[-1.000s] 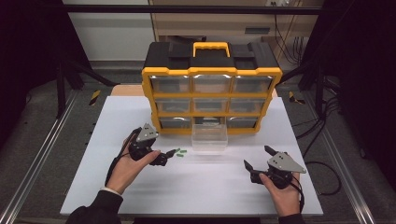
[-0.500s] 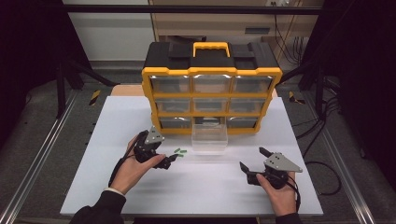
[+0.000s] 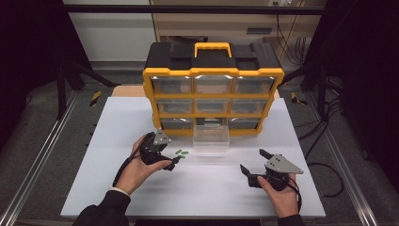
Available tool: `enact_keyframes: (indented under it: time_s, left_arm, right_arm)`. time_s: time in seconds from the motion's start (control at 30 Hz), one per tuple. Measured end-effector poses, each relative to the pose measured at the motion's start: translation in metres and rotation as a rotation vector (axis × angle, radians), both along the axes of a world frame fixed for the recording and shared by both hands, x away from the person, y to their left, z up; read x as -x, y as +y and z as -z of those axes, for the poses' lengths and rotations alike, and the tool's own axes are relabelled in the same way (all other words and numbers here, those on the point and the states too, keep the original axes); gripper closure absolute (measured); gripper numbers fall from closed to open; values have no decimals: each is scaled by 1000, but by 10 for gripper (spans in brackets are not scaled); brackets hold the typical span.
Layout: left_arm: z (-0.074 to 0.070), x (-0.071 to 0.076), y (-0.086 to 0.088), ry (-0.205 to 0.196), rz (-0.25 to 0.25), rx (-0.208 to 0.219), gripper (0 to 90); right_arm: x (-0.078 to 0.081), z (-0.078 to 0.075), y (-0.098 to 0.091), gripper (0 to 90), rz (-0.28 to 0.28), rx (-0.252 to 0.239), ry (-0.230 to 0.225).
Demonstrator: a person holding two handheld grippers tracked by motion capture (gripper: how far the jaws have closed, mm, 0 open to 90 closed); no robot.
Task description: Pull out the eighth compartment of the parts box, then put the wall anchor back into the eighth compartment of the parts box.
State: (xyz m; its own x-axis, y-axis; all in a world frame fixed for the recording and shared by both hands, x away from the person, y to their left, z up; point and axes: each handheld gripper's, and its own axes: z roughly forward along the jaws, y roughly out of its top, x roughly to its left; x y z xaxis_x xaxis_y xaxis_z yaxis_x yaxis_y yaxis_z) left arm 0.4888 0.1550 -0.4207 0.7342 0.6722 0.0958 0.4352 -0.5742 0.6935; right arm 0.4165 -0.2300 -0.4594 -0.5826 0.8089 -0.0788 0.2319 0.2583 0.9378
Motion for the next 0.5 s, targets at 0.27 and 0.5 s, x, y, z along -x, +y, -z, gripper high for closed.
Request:
enact_keyframes:
  time_s: [0.27, 0.5]
  left_arm:
    - [7, -5, -7, 43, -3, -15, 95]
    - [14, -15, -15, 81, -15, -8, 141]
  right_arm:
    - [1, 1, -3, 102, 9, 4, -3]
    - [-2, 3, -3, 102, 17, -2, 13]
